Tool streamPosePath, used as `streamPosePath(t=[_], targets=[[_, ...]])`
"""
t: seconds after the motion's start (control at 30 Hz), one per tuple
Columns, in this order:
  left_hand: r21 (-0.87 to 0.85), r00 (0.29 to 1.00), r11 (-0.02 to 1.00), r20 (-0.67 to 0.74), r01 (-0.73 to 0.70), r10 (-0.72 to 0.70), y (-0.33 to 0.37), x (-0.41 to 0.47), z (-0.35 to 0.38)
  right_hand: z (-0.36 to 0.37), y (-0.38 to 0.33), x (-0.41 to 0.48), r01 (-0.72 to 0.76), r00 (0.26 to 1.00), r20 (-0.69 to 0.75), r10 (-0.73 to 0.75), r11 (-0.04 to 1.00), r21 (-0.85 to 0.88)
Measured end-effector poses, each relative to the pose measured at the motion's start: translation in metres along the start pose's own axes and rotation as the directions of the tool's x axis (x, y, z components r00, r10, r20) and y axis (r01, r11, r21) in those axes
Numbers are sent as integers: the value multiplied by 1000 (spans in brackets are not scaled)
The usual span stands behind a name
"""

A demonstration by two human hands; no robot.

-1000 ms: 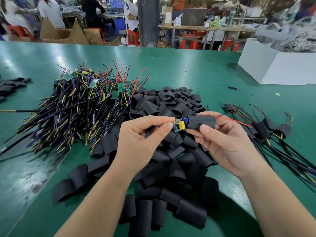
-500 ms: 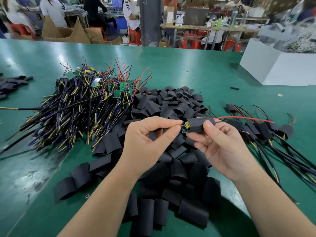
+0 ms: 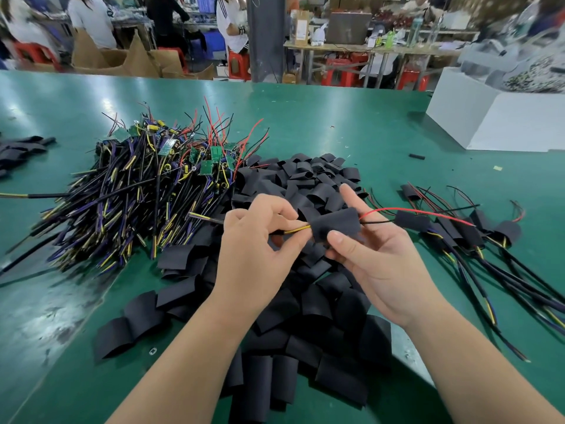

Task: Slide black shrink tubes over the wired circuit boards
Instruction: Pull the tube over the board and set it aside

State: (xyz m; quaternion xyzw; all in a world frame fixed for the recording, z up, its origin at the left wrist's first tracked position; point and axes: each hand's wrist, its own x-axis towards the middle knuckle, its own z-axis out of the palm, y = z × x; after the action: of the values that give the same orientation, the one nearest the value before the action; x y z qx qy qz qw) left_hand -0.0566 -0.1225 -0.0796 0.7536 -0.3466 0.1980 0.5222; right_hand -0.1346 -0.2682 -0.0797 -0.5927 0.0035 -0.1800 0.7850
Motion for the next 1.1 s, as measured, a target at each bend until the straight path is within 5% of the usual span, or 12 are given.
streamPosePath(t=[0.23, 0.43, 0.77, 0.97, 1.03, 1.1], targets=[[316, 948, 903, -33, -292, 318, -3, 0, 6, -1, 4, 1, 9, 997, -72, -18, 992, -123], [284, 971, 935, -40, -213, 234, 3, -2, 8, -1, -4, 5, 63, 985, -174, -18, 965, 254], [354, 964, 901, 2, -250, 267, -3, 0, 7, 1, -6, 5, 30, 981, -195, 17, 971, 237], [318, 995, 948, -94, -12, 44, -12, 11, -9, -33, -40, 11, 144, 906, -420, 59, 889, 435], [398, 979, 906, -190, 146, -74, -24, 16, -18, -54, -51, 10, 194, 852, -523, 16, 918, 345], [499, 947, 810, -245, 307, -208, -38, 18, -24, -70, -54, 9, 171, 763, -641, -80, 982, 81]])
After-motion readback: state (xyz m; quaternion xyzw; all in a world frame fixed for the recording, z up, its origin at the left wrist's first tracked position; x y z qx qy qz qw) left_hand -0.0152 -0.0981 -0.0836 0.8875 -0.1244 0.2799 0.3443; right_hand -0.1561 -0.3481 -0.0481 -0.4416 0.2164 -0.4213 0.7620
